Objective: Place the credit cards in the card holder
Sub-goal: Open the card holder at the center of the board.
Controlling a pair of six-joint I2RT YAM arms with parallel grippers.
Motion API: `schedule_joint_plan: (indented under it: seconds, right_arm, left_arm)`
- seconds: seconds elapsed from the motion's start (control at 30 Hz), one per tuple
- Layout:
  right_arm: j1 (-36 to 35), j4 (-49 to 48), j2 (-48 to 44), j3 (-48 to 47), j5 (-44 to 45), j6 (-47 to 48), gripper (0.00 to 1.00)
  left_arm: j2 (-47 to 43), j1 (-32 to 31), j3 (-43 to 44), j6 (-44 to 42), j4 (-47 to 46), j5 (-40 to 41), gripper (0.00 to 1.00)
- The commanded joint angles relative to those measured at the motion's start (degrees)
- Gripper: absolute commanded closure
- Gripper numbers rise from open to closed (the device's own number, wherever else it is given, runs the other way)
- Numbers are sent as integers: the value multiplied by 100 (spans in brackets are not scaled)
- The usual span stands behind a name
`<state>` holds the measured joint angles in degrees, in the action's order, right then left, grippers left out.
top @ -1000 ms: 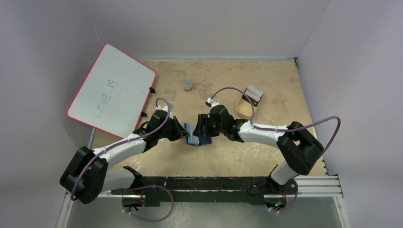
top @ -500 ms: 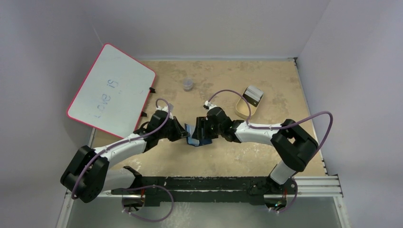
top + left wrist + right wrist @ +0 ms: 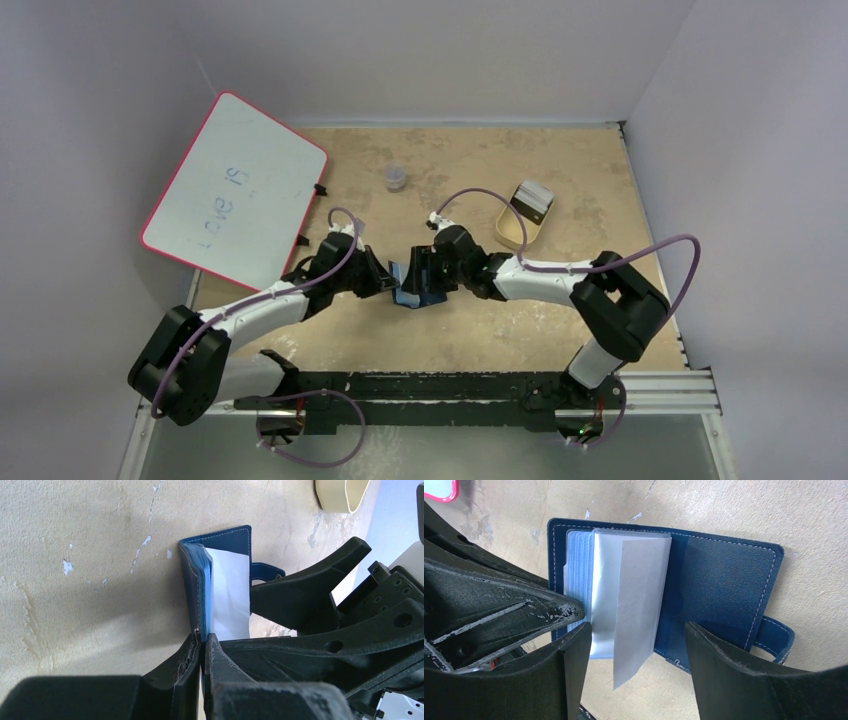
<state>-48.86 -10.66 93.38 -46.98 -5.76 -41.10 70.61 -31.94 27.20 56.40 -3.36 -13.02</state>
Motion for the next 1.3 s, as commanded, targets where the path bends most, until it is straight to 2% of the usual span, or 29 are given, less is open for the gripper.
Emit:
schedule_joint_plan:
  seconds: [0.0,0.23,0.47,0.87,1.27]
  right_arm:
    - [-70,-145,-4,-212,-81,19,29]
    - [-72,9,108,-265,132,65,29]
    - [-80,478,76,-363,651,135,34]
    - [-71,1509,-356,-294,1399,129,31]
    - [-70,1904,-460,-317,1721,142,40]
  left_arm:
    - [-42,-12,37,-62,-240,9,100]
    - [-17,-13,52,-83,-216,7,100]
    - [-55,-13,62,-143,-101,65,100]
    - [-42,-12,129,-397,222,224,100]
    - [-53,-14,146,-437,252,165,100]
